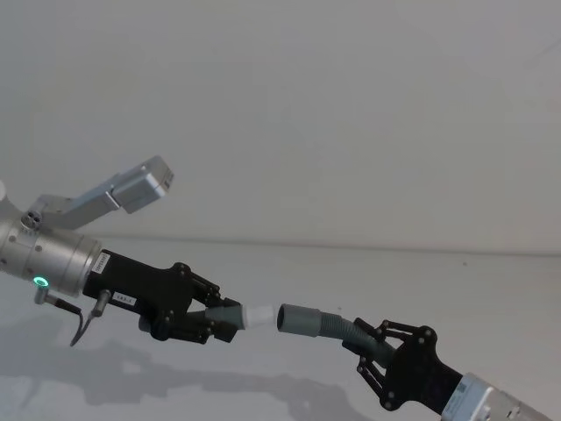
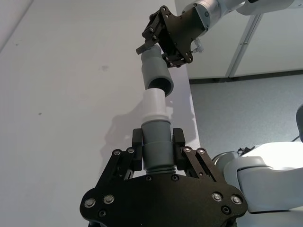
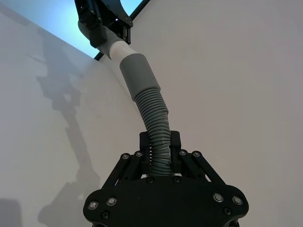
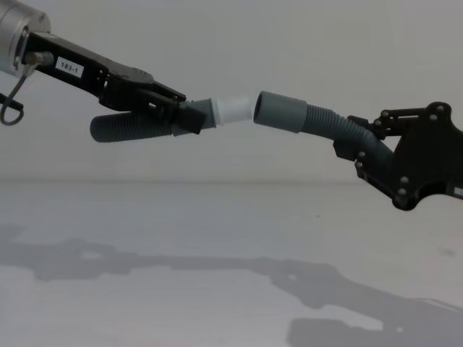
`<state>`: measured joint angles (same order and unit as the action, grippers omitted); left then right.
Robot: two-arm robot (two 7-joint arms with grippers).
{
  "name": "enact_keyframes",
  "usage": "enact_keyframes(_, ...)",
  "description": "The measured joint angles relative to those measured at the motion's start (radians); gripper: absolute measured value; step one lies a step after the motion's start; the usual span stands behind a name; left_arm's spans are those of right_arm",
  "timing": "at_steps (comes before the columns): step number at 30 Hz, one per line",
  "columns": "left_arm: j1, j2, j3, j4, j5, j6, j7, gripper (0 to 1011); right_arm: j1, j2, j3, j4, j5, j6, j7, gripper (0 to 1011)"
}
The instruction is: Use both hands to pick up one end of the pipe from the table, align the ends, and insert them.
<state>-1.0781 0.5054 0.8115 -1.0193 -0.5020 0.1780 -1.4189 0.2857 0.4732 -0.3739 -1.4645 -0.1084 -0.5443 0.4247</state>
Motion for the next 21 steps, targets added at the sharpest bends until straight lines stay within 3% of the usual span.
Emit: enact_keyframes(21, -0.010, 0.009, 0.023, -0.011, -0.007, 0.013, -0.001, 340, 0.003, 0.000, -0.005, 0.005, -0.016, 0.013, -0.008, 215)
